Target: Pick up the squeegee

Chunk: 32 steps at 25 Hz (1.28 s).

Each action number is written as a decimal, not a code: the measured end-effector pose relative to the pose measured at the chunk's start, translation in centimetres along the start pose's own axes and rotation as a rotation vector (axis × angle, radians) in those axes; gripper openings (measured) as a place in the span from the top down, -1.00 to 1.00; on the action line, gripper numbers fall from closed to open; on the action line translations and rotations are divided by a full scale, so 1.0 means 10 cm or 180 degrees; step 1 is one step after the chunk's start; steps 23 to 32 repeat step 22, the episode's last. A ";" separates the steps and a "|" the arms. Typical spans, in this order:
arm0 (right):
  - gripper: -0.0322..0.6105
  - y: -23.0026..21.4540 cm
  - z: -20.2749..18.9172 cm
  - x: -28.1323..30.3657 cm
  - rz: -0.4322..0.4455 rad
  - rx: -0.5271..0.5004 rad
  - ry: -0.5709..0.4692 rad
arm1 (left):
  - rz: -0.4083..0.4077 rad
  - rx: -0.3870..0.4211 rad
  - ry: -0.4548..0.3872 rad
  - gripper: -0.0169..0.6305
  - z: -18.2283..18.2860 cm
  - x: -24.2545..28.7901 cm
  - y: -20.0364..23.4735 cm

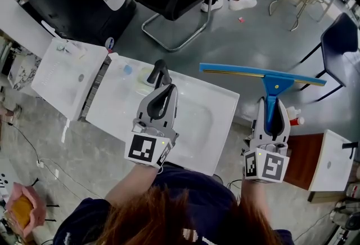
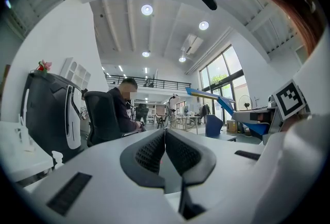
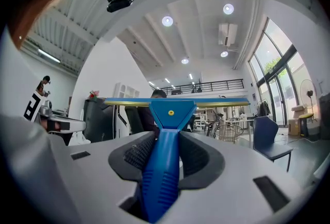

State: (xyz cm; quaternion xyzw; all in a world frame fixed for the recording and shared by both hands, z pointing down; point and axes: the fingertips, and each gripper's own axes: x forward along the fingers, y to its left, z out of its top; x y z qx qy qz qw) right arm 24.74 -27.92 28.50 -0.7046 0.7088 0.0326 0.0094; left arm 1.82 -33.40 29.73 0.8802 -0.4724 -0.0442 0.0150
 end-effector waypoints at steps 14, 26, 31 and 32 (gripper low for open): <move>0.41 0.01 0.14 -0.08 -0.0042 -0.0120 -0.0095 | -0.0043 0.0007 0.0007 0.88 -0.01 -0.01 -0.07; 0.41 0.06 0.14 -0.09 -0.0031 -0.0141 -0.0143 | -0.0068 0.0015 0.0012 0.89 -0.06 -0.01 -0.06; 0.41 0.06 0.14 -0.09 -0.0031 -0.0141 -0.0143 | -0.0068 0.0015 0.0012 0.89 -0.06 -0.01 -0.06; 0.41 0.06 0.14 -0.09 -0.0031 -0.0141 -0.0143 | -0.0068 0.0015 0.0012 0.89 -0.06 -0.01 -0.06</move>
